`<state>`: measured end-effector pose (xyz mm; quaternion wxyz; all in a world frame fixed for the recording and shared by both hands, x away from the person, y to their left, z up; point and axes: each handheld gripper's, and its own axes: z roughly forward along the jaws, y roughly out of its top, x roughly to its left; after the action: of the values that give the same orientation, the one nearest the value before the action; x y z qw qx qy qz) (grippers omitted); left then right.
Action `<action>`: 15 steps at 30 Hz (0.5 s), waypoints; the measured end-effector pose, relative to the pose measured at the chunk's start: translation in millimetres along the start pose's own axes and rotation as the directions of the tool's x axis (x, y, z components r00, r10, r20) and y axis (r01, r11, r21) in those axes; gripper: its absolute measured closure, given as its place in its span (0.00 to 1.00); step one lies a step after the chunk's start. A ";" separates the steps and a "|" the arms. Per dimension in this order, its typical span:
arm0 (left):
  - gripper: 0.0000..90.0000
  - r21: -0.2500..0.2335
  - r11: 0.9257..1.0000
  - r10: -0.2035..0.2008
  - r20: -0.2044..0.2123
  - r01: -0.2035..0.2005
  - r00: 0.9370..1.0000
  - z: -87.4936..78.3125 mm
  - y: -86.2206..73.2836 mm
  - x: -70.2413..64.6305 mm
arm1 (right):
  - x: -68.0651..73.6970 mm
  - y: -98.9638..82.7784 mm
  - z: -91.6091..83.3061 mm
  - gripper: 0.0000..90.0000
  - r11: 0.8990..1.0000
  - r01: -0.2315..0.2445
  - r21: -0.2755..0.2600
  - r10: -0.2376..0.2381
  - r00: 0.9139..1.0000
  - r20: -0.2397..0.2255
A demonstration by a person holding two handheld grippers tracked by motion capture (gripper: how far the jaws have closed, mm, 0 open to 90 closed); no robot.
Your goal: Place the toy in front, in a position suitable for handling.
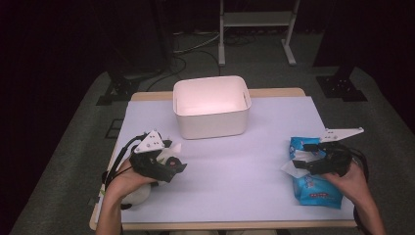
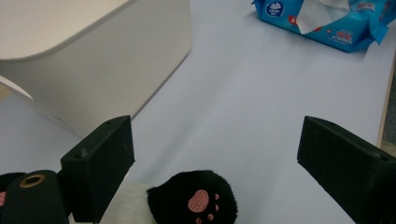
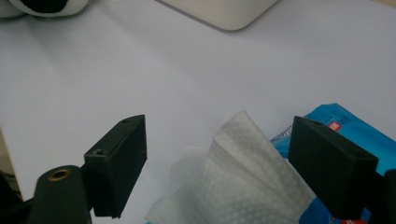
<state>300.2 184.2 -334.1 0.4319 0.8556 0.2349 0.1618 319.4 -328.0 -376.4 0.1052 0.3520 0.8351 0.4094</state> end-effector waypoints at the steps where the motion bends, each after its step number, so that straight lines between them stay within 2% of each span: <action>1: 0.11 0.007 1.000 0.001 0.004 -0.001 1.000 0.9 0.6 0.1 | 0.0 0.0 0.0 0.21 1.000 0.000 0.000 0.000 1.000 0.000; 7: 0.11 0.040 0.999 0.010 0.007 -0.010 1.000 2.6 -0.2 4.0 | -1.5 -1.4 -5.5 0.20 1.000 -0.007 -0.015 0.007 1.000 0.000; 15: 0.11 0.052 0.999 0.004 0.001 -0.005 1.000 -9.2 -2.8 12.0 | -0.5 2.9 -3.8 0.20 1.000 0.002 -0.014 -0.002 1.000 -0.006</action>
<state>305.1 198.2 -330.3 0.4094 0.8671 0.2368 0.1562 319.4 -329.5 -371.8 0.1054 0.3491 0.8330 0.4161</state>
